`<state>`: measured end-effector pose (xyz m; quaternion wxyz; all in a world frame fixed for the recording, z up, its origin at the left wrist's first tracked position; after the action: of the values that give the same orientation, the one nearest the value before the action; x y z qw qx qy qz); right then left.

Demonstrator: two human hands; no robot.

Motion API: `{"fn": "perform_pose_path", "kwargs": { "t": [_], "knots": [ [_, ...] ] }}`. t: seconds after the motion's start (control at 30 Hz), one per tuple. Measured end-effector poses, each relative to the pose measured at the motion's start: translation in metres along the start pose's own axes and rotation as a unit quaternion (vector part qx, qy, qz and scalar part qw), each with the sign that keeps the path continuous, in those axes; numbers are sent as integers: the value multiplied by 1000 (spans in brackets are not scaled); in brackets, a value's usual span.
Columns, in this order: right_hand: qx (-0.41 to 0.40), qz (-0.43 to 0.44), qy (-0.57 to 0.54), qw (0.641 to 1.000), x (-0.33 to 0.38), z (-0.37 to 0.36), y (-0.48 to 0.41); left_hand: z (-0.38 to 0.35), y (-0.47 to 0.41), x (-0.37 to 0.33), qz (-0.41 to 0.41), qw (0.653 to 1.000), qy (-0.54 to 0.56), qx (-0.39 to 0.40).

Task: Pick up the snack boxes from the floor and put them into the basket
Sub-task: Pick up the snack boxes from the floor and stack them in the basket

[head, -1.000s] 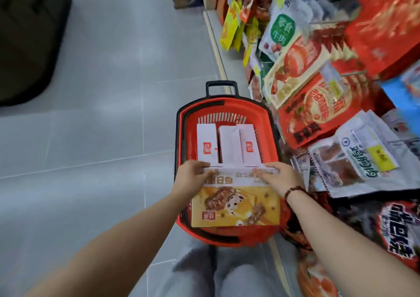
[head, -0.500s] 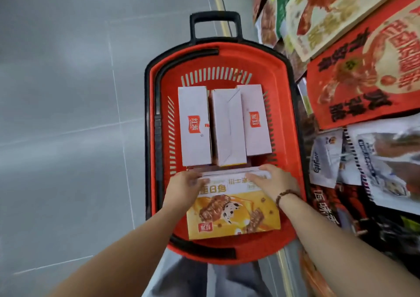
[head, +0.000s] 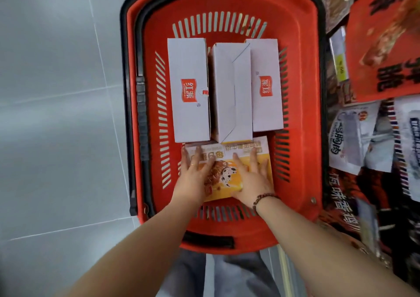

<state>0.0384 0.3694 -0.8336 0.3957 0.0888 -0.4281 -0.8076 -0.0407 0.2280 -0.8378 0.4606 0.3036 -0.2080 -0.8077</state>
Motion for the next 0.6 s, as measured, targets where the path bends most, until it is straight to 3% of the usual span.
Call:
{"fn": "perform_pose_path", "kwargs": {
  "t": [0.17,0.37,0.5,0.6],
  "knots": [
    [-60,4,40,997,-2,-11,-8,-11,-6,0,-12,1000,-20,-8],
    [-65,16,76,995,-4,-7,-15,-9,-11,3,-14,998,-59,5],
    [-58,23,50,997,-7,1,-10,-1,-10,-4,-1,997,-73,23],
    [-101,14,3,995,-11,15,5,18,-4,-7,11,999,-39,3]
  ]
}}
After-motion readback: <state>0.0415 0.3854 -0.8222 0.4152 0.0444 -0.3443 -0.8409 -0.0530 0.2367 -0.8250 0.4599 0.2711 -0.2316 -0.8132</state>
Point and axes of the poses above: each hand's wrist, its own y-axis away from the middle knuckle, its own z-axis out of the back of the hand, x = y × z, the point moved 4 cm from there along -y, towards the middle knuckle, and after that the axes turned 9 degrees about -x, right-handed, at the moved point
